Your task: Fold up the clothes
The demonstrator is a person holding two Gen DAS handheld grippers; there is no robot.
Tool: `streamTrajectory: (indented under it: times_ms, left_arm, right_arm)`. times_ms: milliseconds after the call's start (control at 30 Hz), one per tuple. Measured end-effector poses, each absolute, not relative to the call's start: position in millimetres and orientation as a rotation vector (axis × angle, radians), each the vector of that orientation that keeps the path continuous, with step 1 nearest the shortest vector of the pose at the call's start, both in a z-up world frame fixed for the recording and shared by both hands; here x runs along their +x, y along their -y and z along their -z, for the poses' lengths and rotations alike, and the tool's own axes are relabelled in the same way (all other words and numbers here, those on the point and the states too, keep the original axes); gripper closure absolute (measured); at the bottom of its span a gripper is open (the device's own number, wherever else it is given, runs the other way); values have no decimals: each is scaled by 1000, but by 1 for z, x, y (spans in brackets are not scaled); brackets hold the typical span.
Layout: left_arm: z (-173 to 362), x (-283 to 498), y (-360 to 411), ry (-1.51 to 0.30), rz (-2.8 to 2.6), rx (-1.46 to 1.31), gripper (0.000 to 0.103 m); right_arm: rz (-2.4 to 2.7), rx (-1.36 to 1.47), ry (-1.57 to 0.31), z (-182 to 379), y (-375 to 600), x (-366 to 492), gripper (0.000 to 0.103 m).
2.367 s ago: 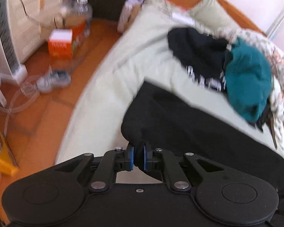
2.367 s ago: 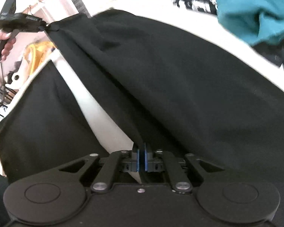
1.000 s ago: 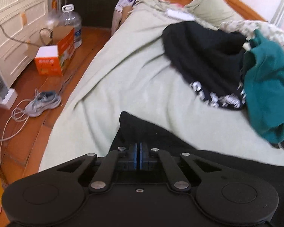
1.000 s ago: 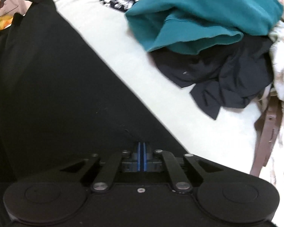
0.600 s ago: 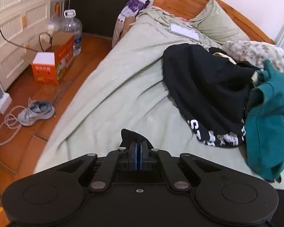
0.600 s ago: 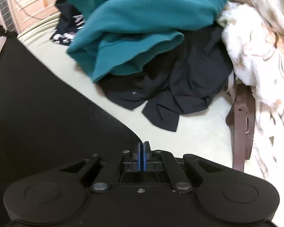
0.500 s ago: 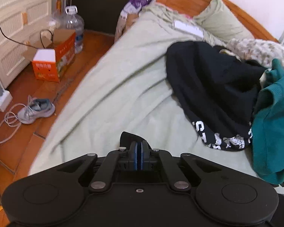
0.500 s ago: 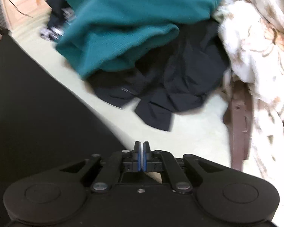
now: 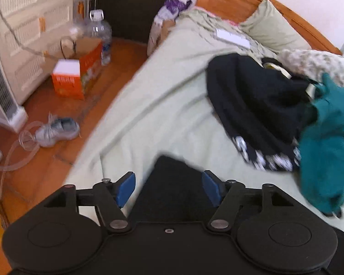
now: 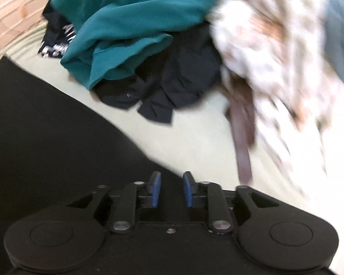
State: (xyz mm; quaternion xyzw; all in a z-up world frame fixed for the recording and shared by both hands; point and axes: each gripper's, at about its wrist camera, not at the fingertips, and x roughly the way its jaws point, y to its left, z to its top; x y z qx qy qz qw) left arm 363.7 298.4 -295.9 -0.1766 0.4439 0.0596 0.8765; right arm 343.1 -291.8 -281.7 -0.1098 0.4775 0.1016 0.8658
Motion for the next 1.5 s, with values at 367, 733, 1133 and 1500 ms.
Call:
streamTrajectory:
  times_ms: [367,733,1133,1500]
  left_arm:
    - [335,303,-156,-1084,69,-390,34]
    - [352,321,43,-1116,357,-236,34]
    - [377,334,127,-1148,308,-59,26]
    - [377,351,139,-1190,210,-45,25]
  right_arm:
    - [170,11,-1014,274,415,209,45]
    - [147,152,-1036,292,557,219,23]
    - [26,611,-1000,340,636,276,86]
    - [148,827,-848,343,680,272,98]
